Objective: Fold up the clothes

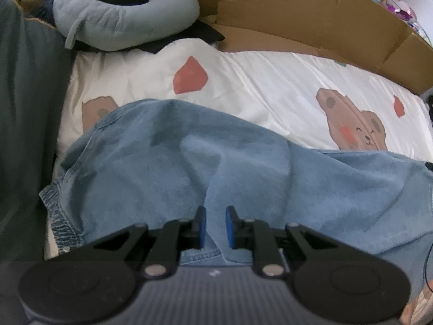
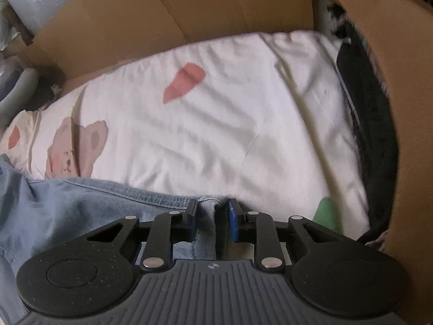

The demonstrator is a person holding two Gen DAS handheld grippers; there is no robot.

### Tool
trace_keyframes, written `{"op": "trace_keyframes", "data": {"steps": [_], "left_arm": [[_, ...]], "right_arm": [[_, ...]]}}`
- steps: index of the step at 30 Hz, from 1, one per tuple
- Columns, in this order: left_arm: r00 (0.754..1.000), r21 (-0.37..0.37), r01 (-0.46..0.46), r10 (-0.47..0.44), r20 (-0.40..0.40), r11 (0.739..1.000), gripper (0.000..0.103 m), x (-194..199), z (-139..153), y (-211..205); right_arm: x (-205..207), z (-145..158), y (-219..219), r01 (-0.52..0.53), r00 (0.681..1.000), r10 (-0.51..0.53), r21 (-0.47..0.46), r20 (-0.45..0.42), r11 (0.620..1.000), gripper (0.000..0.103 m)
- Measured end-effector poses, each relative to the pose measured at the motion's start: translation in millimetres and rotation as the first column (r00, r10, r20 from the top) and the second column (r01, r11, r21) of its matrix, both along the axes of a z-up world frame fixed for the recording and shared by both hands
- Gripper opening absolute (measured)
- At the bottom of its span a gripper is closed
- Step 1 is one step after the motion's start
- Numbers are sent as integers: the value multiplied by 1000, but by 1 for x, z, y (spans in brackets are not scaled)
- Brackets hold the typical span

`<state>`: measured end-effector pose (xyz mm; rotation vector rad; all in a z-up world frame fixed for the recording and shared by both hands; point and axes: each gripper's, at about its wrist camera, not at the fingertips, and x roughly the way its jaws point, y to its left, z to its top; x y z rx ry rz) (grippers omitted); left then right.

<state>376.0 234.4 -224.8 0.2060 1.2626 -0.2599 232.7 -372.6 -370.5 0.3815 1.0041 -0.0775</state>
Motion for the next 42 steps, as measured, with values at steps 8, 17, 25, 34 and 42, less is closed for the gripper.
{"op": "trace_keyframes", "data": {"steps": [8,17,25,34,42], "left_arm": [[999,-20,-35,35,-16,999,16,-6,-15,4],[998,-26,-59,58,-33,998,16,-10,-25,10],[995,-34,-93,92,-47,995,16,-14,-30,11],[995,-62,-102,100,-24,993,18,-13,-29,0],[986,-53,-165,166,27,985,18,6,-27,3]], "right_arm": [[0,29,1,-40,986,53,-88,158,995,22],[13,-9,0,-49,997,55,-106,52,993,24],[16,4,-26,56,994,-63,70,92,996,29],[29,-11,-20,18,999,-19,22,26,1000,26],[33,-11,-4,-100,995,99,-86,-18,991,26]]}}
